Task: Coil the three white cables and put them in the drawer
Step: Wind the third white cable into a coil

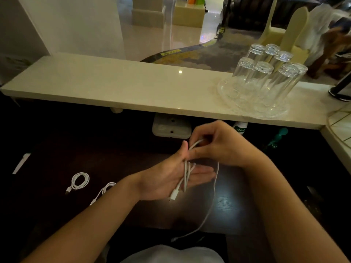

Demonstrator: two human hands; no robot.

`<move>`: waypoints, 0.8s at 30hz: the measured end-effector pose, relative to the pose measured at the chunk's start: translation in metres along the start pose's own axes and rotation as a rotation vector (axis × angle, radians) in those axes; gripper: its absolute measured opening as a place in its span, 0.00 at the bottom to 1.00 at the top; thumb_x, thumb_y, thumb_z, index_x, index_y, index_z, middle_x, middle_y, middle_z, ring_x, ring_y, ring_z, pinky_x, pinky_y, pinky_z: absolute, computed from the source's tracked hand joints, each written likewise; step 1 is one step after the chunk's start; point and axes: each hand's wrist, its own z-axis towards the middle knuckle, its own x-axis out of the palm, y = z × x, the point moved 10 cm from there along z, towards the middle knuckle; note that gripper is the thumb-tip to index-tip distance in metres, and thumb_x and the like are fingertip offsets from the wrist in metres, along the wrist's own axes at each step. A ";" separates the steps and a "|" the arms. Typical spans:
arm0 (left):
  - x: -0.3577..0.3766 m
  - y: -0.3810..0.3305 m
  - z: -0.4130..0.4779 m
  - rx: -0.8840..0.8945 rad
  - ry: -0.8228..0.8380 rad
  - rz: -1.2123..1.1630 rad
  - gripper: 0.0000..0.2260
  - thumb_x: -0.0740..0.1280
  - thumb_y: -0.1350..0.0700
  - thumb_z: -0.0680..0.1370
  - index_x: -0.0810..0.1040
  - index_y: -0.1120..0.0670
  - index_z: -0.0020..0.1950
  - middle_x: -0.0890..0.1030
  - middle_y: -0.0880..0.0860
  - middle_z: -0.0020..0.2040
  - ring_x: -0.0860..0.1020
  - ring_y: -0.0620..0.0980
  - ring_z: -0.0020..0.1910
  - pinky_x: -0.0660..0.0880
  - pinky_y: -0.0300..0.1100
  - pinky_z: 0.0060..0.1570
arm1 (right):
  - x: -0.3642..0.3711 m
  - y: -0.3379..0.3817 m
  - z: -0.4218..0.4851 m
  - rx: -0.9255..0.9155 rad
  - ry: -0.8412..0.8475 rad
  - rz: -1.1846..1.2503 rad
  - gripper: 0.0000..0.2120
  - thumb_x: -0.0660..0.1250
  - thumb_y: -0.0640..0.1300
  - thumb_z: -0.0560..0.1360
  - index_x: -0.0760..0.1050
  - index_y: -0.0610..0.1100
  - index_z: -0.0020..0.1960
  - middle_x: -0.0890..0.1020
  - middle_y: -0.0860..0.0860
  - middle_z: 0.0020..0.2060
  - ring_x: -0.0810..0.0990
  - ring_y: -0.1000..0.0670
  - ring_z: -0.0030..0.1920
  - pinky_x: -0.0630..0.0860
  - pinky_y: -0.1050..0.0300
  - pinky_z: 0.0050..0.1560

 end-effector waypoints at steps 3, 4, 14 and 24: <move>0.021 -0.015 -0.010 0.040 0.230 -0.247 0.48 0.47 0.27 0.73 0.63 0.67 0.74 0.68 0.65 0.73 0.64 0.59 0.75 0.55 0.49 0.76 | 0.014 -0.052 0.006 0.131 -0.034 0.444 0.05 0.76 0.43 0.68 0.81 0.42 0.37 0.79 0.50 0.27 0.75 0.56 0.29 0.72 0.66 0.32; 0.019 -0.023 -0.011 0.082 0.233 -0.304 0.48 0.47 0.27 0.73 0.63 0.67 0.74 0.67 0.66 0.73 0.63 0.61 0.75 0.54 0.50 0.76 | 0.033 -0.067 0.003 0.158 -0.016 0.565 0.03 0.73 0.39 0.71 0.82 0.43 0.39 0.81 0.51 0.29 0.78 0.56 0.31 0.74 0.66 0.33; -0.055 -0.024 -0.006 0.237 -0.217 -0.268 0.51 0.46 0.24 0.71 0.56 0.64 0.77 0.68 0.58 0.75 0.63 0.50 0.76 0.52 0.45 0.76 | 0.116 -0.076 -0.064 0.324 -0.047 0.446 0.12 0.63 0.45 0.81 0.83 0.43 0.44 0.69 0.54 0.23 0.65 0.57 0.26 0.64 0.63 0.29; -0.004 0.009 0.014 -0.059 -0.013 0.123 0.48 0.34 0.30 0.75 0.71 0.64 0.70 0.78 0.53 0.64 0.75 0.44 0.64 0.64 0.42 0.68 | 0.028 0.018 -0.031 -0.069 0.172 -0.436 0.07 0.71 0.49 0.74 0.79 0.49 0.39 0.79 0.56 0.32 0.78 0.58 0.34 0.78 0.57 0.37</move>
